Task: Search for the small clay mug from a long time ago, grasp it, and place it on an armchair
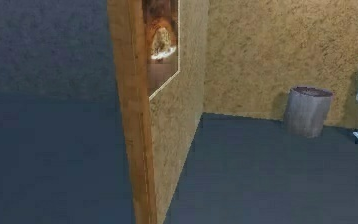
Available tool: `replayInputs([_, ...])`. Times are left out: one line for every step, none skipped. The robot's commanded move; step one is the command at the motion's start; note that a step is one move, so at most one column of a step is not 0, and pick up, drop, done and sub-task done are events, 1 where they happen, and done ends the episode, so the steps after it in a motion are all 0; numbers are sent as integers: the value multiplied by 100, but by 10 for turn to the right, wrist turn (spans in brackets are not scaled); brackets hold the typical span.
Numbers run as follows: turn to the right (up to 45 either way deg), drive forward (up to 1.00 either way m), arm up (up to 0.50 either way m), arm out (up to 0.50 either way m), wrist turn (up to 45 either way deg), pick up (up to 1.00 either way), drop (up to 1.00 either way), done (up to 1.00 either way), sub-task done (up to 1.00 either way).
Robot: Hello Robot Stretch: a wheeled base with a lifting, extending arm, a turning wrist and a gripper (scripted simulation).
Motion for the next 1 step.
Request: replayInputs([-120,0,0,0,0,0,0,0,0])
